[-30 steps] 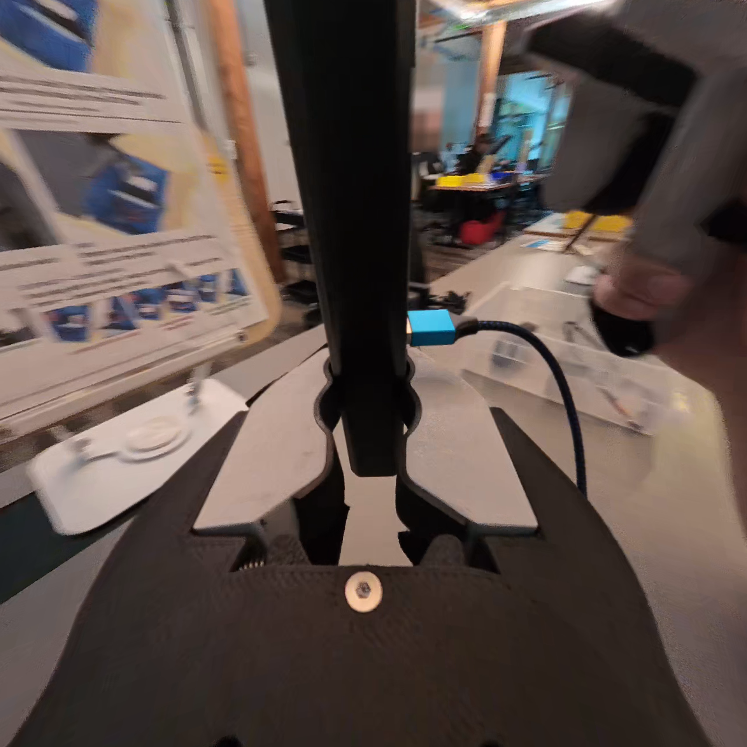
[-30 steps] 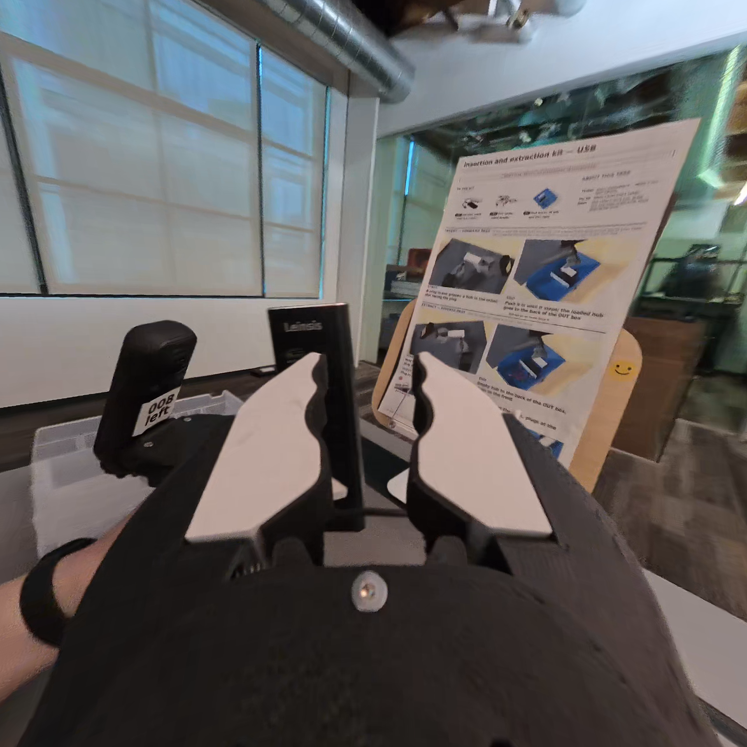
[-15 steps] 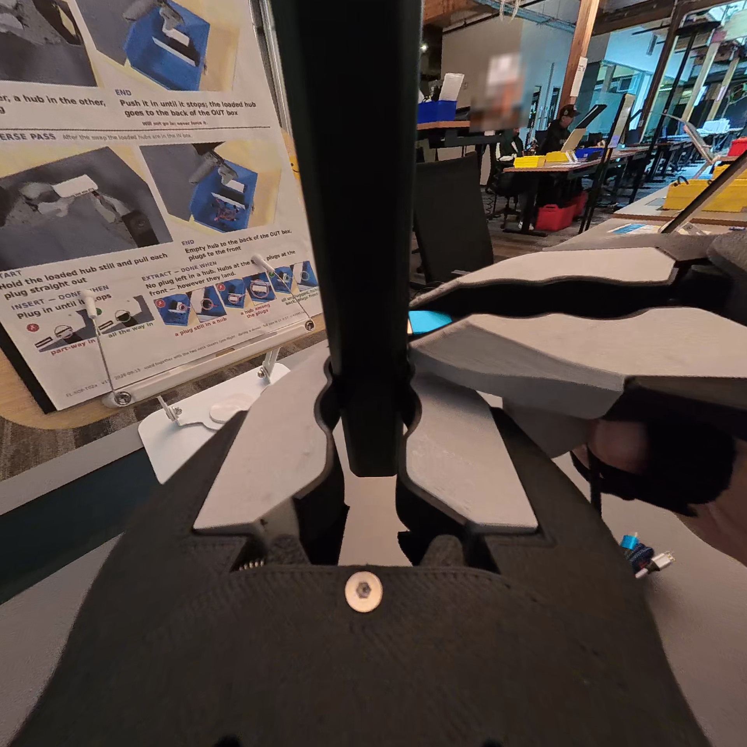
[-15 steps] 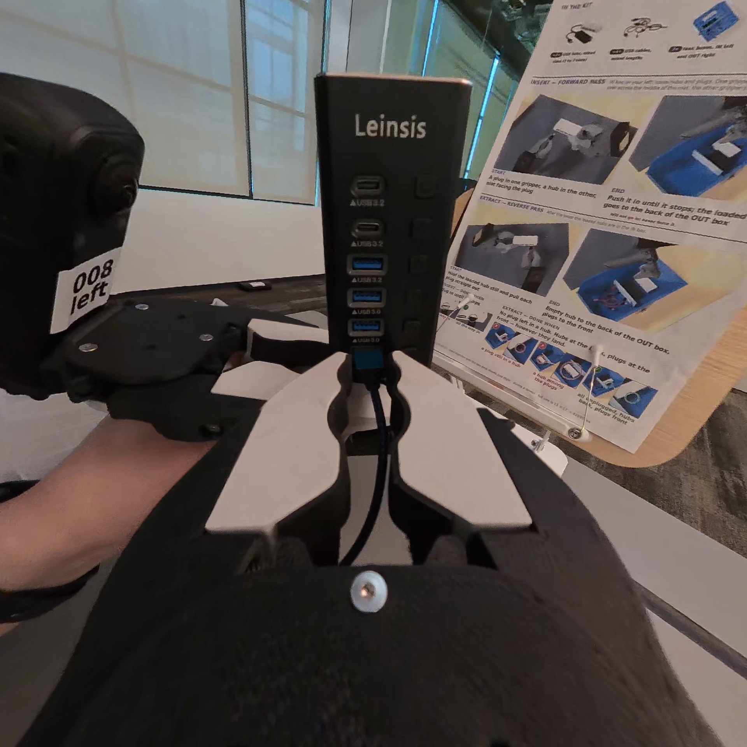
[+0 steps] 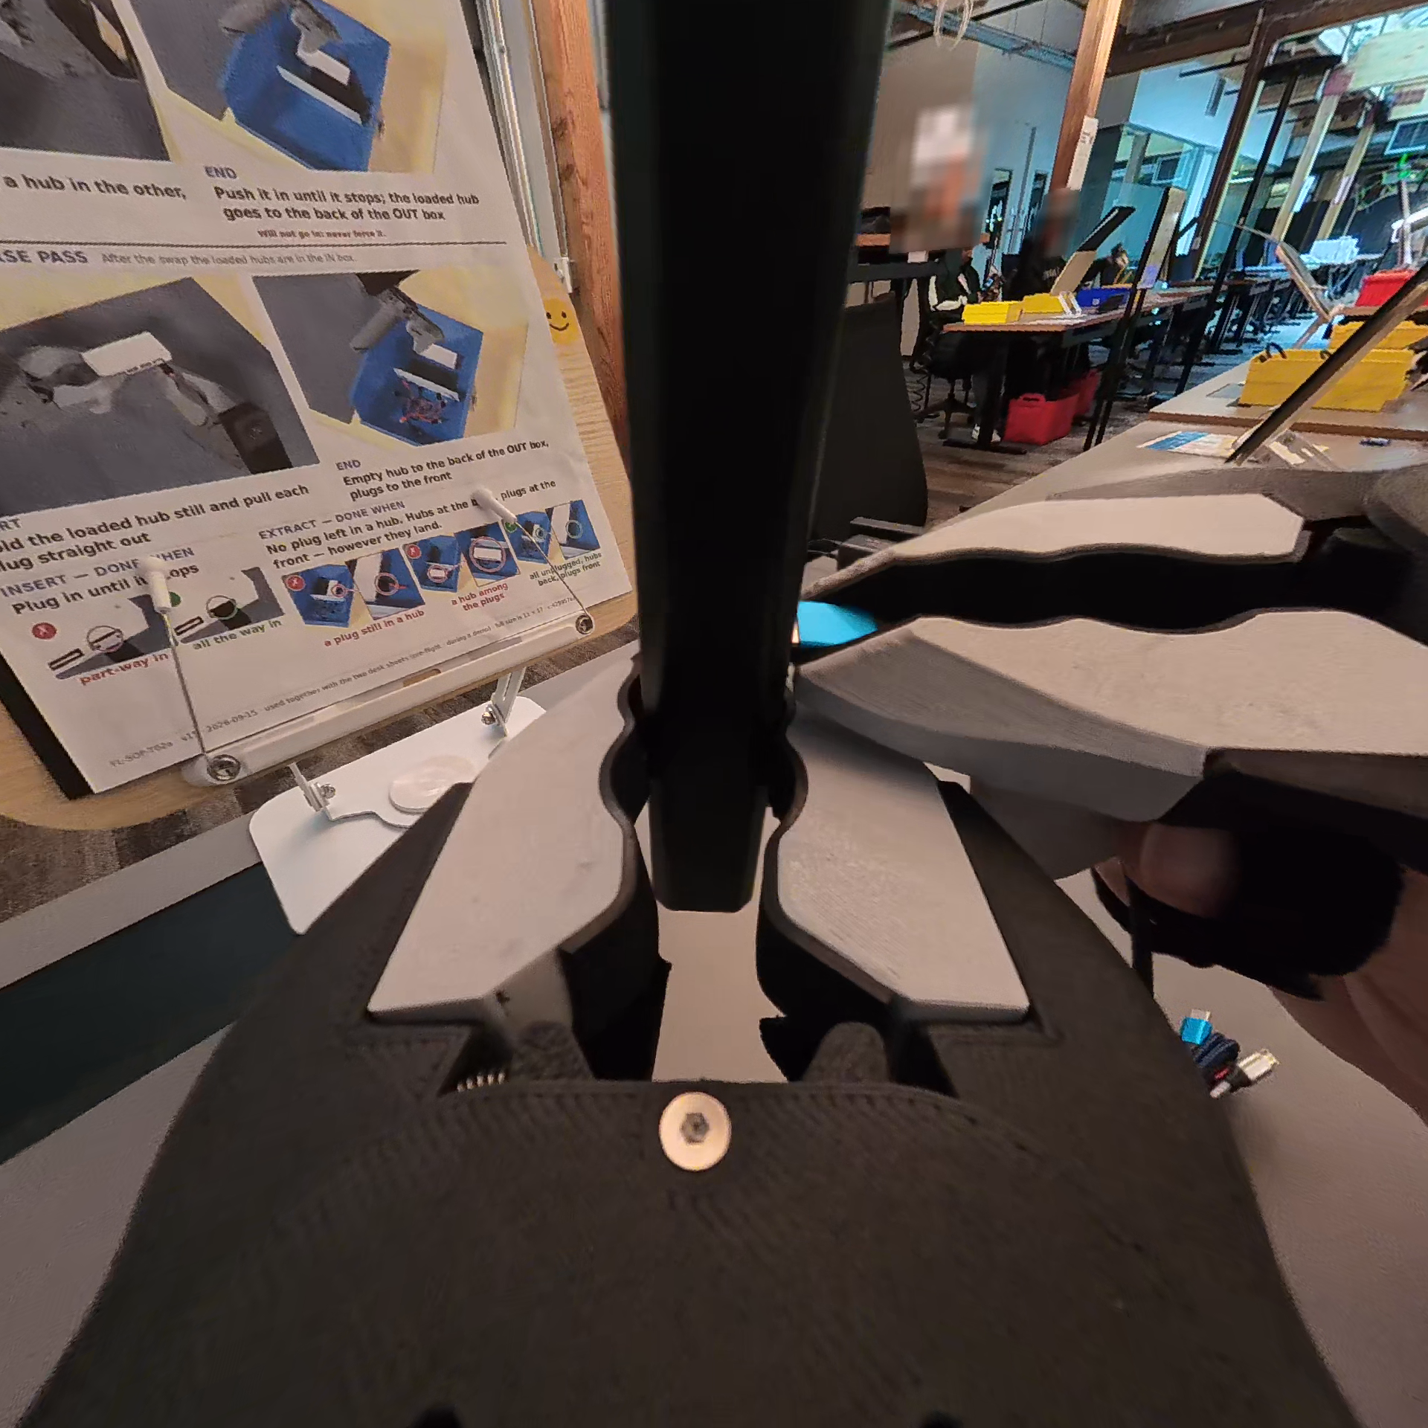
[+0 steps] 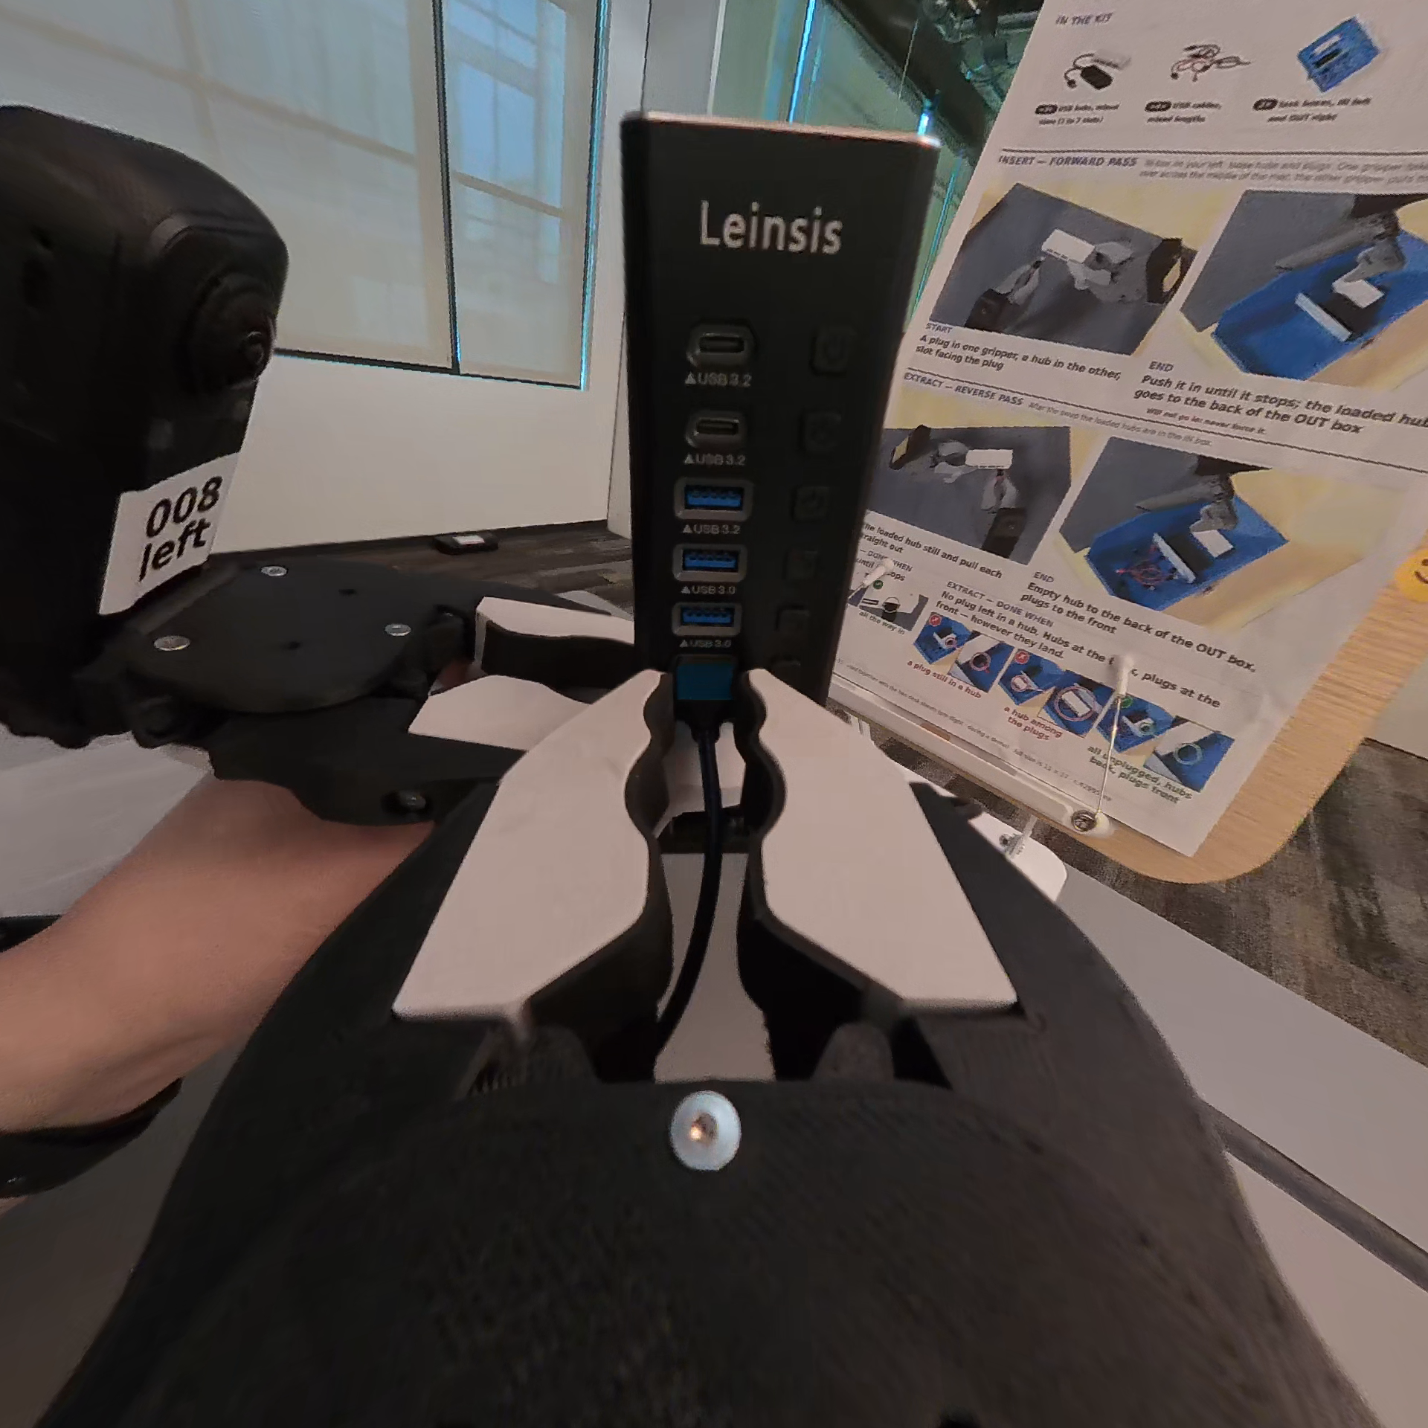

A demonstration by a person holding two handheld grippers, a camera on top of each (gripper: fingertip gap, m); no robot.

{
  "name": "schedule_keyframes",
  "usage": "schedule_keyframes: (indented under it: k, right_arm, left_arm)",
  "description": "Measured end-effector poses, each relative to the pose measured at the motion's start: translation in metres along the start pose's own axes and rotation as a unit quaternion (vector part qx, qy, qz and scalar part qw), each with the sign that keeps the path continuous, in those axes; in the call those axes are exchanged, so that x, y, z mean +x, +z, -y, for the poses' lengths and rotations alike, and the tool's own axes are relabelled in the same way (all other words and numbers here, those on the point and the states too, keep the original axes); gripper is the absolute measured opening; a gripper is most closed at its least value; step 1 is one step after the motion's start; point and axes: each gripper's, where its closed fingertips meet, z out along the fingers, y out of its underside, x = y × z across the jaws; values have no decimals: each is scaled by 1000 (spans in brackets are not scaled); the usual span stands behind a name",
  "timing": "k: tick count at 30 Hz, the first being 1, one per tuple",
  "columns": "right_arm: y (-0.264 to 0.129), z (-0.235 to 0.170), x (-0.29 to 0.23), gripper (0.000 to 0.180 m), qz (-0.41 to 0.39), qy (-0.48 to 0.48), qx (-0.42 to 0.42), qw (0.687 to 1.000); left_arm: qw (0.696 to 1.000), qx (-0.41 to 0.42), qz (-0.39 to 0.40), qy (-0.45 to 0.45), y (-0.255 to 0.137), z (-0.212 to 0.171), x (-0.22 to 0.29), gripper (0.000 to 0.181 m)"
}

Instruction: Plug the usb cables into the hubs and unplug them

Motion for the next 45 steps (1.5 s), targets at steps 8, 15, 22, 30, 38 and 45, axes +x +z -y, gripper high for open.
schedule_keyframes:
  k: [8, 15, 22, 30, 38, 45]
  right_arm:
    - [-2, 2, -1, 15, -17, -32, -2, 999]
    - [-3, 2, -3, 14, -16, -36, -18, 999]
    - [-27, 30, 9, 14, 13, 7, 25, 1000]
    - [-81, 61, 32, 14, 71, 25, -2, 997]
    - [-140, 133, 114, 14, -36, -74, -47, 995]
    - [-205, 251, 185, 14, -160, -174, -83, 968]
  left_arm:
    - [1000, 14, -24, -15, 0, 3, 3, 27]
    - [1000, 10, -14, 16, -2, 4, 2, 27]
    - [995, 49, 49, -75, -32, 17, -63, 26]
    - [997, 60, 27, -38, -65, 50, -58, 26]
    - [996, 65, -43, -33, -60, 66, -16, 26]
    - [996, 65, -52, -28, -59, 70, -6, 26]
